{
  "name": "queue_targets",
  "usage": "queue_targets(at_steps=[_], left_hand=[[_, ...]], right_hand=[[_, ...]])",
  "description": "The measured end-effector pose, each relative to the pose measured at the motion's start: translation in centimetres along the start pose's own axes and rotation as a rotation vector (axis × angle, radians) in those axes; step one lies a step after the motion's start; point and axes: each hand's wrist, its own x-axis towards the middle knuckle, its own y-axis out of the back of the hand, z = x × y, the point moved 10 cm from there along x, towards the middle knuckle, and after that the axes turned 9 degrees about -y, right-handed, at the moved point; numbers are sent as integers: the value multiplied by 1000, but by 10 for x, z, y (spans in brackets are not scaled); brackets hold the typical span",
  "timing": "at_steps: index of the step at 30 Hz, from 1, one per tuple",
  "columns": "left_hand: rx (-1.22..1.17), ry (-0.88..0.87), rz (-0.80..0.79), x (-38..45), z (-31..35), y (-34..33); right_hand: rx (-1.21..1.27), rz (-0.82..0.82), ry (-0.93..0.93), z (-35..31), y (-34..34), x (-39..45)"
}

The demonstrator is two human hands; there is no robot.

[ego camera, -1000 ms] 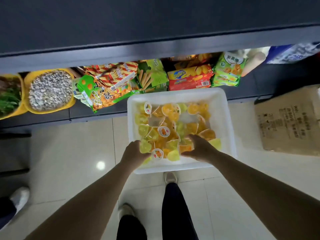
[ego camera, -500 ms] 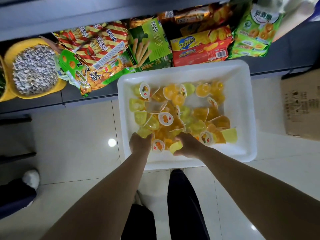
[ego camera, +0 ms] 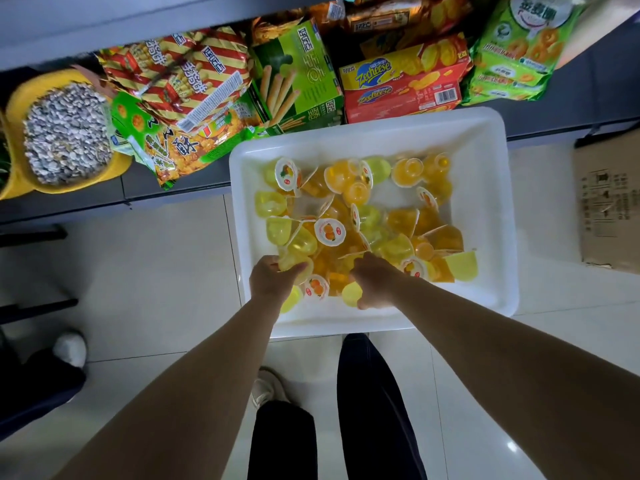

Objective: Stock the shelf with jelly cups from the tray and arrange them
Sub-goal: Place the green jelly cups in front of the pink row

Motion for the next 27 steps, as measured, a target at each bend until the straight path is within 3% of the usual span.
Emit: queue_targets(at_steps=[6,10,16,19,27], left_hand=[[-150,46,-104,-7,-7,-7],[-452,92,-160,-19,1,-12],[-762,113,-283,-47,30,-9],[-803,88,-351,-67,52,0],[-781,-82,-322,-142,110,66]], right_hand=[[341,21,-76,25,11,-10],[655,59,-161,46,20,-22],[1286,120,-238,60,37,-52],[1552,131,-231,56,55,-76],[1574,337,-149,28,135,-178]])
